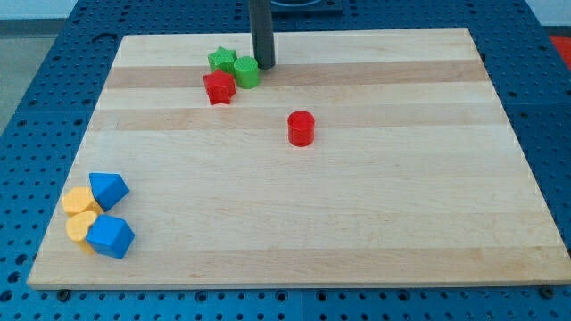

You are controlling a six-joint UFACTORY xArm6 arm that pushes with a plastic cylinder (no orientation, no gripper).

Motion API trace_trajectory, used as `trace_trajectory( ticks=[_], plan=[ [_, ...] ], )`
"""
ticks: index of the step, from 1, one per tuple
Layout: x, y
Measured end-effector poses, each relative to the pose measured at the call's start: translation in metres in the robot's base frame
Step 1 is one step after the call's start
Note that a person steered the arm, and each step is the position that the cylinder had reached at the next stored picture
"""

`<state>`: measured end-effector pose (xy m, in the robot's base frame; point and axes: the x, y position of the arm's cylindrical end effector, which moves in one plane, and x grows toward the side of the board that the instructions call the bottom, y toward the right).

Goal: Move the red star closer to the red circle

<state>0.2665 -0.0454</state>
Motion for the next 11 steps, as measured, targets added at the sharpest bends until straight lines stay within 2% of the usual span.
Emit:
trace_trajectory(
  ticks=[1, 2, 3, 4, 6, 8, 9, 11],
  plan=[
    [-0.027, -0.013],
    [-0.061, -0.067],
    [-0.054, -0.148],
    [-0.011, -0.188],
    [0.057, -0.158],
    [0.051, -0.106],
    [0.054, -0.059],
    [0.085, 0.025]
  ],
)
